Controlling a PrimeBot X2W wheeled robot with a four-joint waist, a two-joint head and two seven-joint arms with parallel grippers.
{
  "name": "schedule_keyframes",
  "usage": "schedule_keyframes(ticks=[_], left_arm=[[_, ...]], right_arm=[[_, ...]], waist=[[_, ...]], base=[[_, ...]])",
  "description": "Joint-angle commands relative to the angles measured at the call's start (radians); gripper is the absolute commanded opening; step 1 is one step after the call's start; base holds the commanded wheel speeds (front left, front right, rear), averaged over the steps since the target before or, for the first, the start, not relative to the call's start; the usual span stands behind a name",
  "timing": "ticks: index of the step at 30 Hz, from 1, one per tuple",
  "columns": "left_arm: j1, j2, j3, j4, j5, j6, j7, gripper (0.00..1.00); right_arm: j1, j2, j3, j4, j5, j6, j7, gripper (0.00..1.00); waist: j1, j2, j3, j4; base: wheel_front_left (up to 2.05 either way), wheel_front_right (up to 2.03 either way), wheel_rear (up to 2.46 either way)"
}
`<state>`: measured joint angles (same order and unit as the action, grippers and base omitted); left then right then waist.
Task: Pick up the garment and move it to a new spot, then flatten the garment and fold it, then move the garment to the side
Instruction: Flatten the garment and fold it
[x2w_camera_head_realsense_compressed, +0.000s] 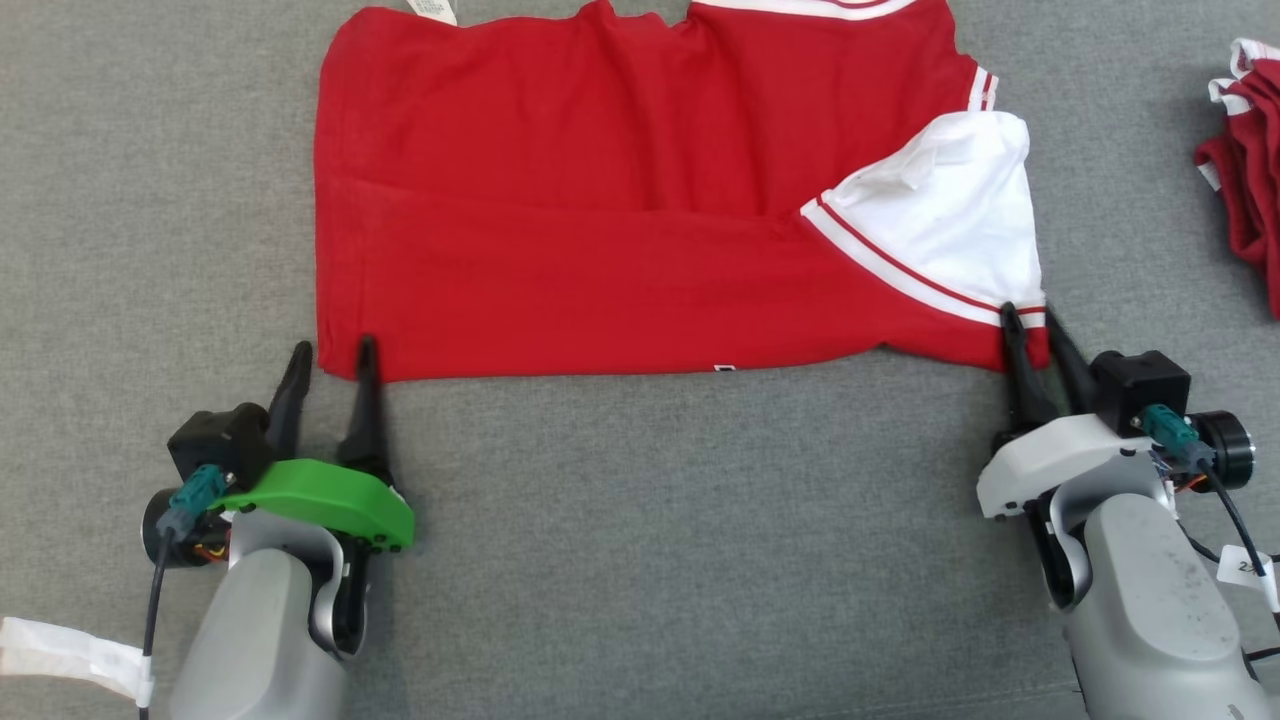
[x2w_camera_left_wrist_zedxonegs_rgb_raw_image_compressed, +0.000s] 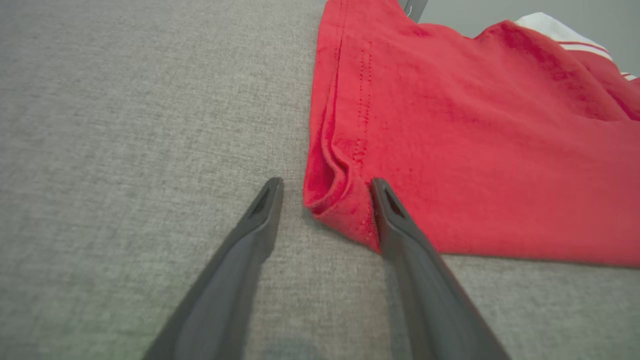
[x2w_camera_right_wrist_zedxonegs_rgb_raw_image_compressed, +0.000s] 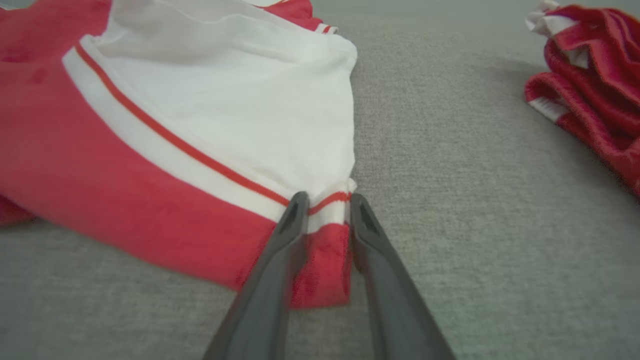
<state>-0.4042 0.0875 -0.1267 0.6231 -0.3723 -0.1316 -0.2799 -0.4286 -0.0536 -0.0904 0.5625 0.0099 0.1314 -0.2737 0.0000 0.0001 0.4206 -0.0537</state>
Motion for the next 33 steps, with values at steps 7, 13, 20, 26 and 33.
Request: schedule_keyframes(ticks=[7,13,20,26,33], left_arm=[[0.038,0.010,-0.021,0.025,-0.032,0.002,0.022,0.00],[0.098,0.000,0.047,-0.089,-0.004,0.002,0.016,0.00],[0.274,-0.024,0.107,-0.144,0.023,0.002,0.016,0.00],[0.402,-0.032,0.096,-0.146,0.017,0.002,0.016,0.00],[0.371,-0.033,0.064,-0.209,-0.038,0.033,0.016,1.00]], right_arm=[[0.022,-0.014,0.017,-0.010,0.037,-0.002,0.012,0.00],[0.066,-0.029,-0.001,-0.056,0.065,-0.002,0.010,0.00],[0.183,-0.076,0.020,-0.039,0.124,-0.002,0.010,0.00],[0.272,-0.113,0.067,-0.022,0.182,-0.002,0.009,0.00],[0.256,-0.108,0.056,-0.061,0.192,-0.002,0.009,1.00]], waist=[[0.0000,-0.0001,-0.044,0.012],[0.0000,-0.0001,-0.135,0.018],[0.0000,-0.0001,-0.268,0.030],[0.0000,-0.0001,-0.310,0.042],[0.0000,-0.0001,-0.252,0.054]], base=[[0.00,0.00,0.00],[0.00,0.00,0.00],[0.00,0.00,0.00],[0.00,0.00,0.00],[0.00,0.00,0.00]])
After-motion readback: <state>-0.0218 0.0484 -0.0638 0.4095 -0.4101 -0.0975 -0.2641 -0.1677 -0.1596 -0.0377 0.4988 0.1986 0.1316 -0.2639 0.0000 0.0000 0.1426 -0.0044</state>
